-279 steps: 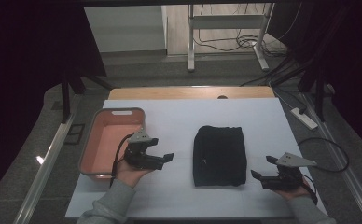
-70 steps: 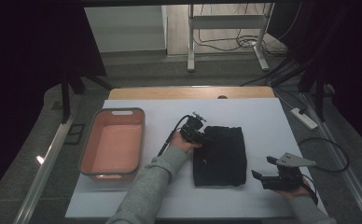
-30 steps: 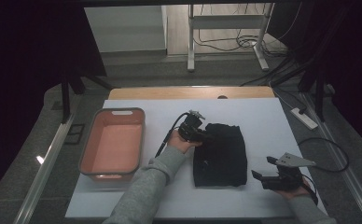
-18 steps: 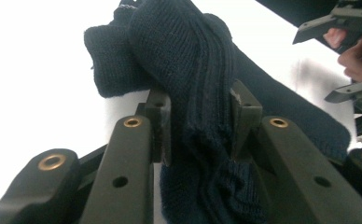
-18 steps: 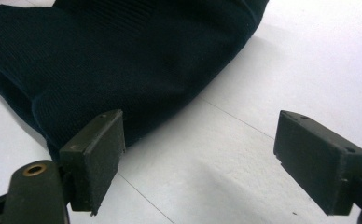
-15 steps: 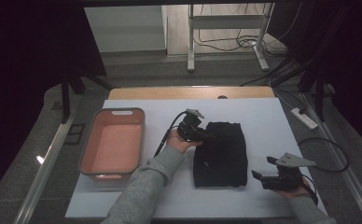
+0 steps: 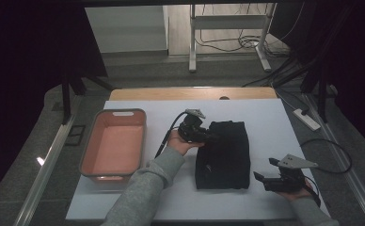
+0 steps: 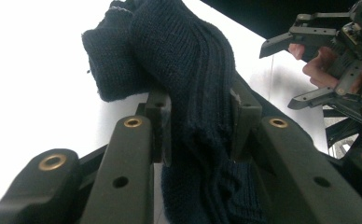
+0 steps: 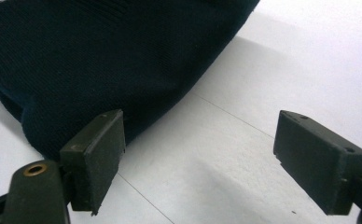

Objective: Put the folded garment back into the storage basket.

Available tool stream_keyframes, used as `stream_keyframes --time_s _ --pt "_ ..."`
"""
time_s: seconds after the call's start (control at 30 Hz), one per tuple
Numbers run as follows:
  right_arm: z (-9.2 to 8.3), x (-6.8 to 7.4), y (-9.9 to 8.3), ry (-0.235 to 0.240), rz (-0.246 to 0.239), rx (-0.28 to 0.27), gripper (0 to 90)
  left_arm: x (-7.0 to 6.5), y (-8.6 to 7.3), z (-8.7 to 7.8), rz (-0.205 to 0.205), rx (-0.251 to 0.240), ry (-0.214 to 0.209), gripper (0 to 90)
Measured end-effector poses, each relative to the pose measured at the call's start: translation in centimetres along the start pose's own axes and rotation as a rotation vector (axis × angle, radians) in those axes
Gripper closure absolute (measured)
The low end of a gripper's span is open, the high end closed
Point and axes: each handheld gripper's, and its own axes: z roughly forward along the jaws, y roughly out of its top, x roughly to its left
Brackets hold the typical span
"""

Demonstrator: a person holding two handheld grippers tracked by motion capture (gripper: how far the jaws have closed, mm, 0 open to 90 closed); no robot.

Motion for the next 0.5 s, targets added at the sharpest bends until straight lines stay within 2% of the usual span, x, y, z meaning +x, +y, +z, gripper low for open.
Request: stream_keyframes --time_s 0.2,0.5 --pt "0.01 0.00 0.00 0.000 -0.001 0.001 17.3 -0.46 0.19 -0.33 0.024 -0.009 -0.006 67.4" --pt "0.02 -0.01 -0.01 0.000 -0.001 0.002 17.3 -0.56 0.18 -0.32 0.026 -0.001 0.003 67.3"
